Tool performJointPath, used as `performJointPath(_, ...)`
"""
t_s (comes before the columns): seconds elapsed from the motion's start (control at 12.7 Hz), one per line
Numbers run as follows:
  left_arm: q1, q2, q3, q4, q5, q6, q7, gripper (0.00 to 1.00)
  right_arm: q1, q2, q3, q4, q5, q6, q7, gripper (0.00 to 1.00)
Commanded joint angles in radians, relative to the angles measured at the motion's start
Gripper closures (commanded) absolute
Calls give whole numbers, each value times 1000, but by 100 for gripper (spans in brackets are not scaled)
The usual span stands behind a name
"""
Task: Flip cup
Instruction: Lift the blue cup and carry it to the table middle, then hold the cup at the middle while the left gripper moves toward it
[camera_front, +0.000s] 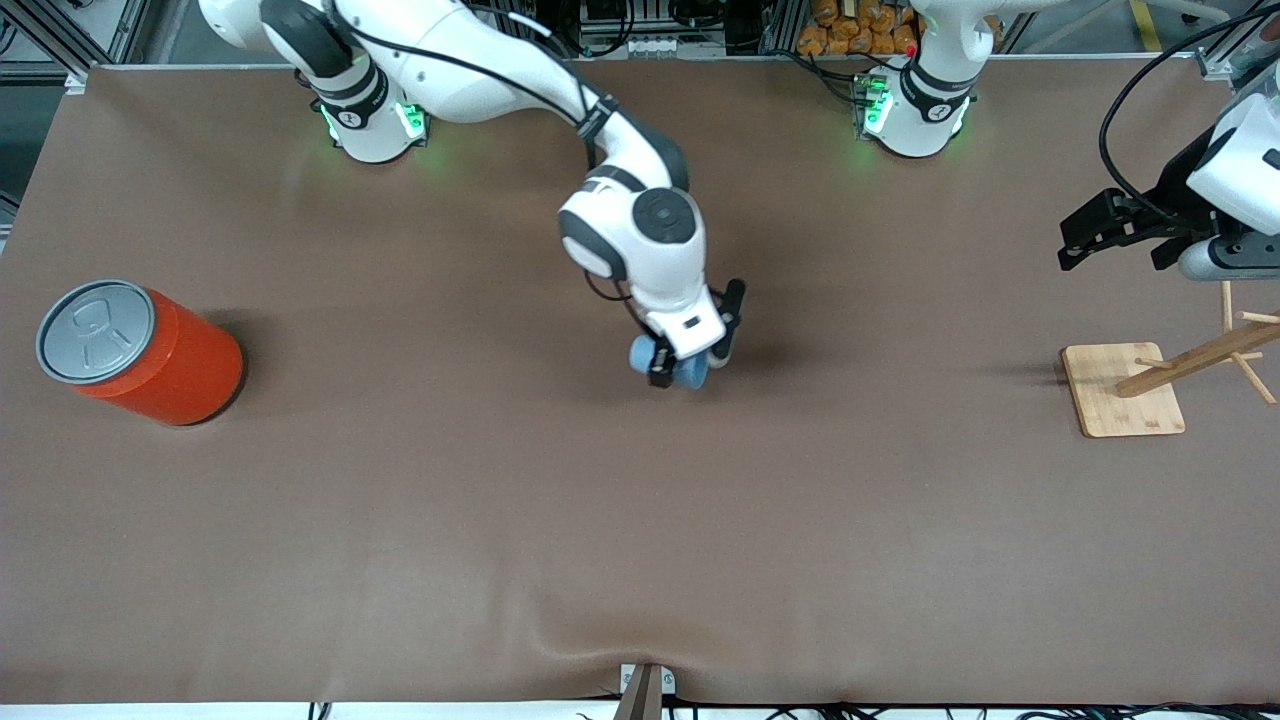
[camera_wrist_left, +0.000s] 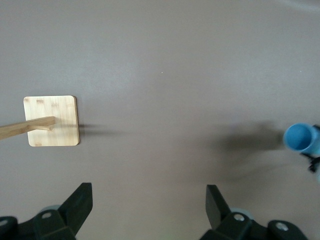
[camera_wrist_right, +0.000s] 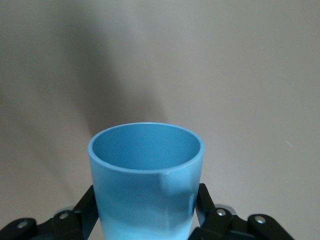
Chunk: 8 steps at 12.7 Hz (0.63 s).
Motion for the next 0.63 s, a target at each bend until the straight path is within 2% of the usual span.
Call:
performJointPath(0.0, 11, 7, -6, 18, 21, -3, 2, 0, 99, 82, -68, 85, -43, 49, 0, 100)
performJointPath(0.55, 8, 11, -6, 20, 16, -3, 5, 0, 144, 119, -75, 74, -63, 63, 6, 100)
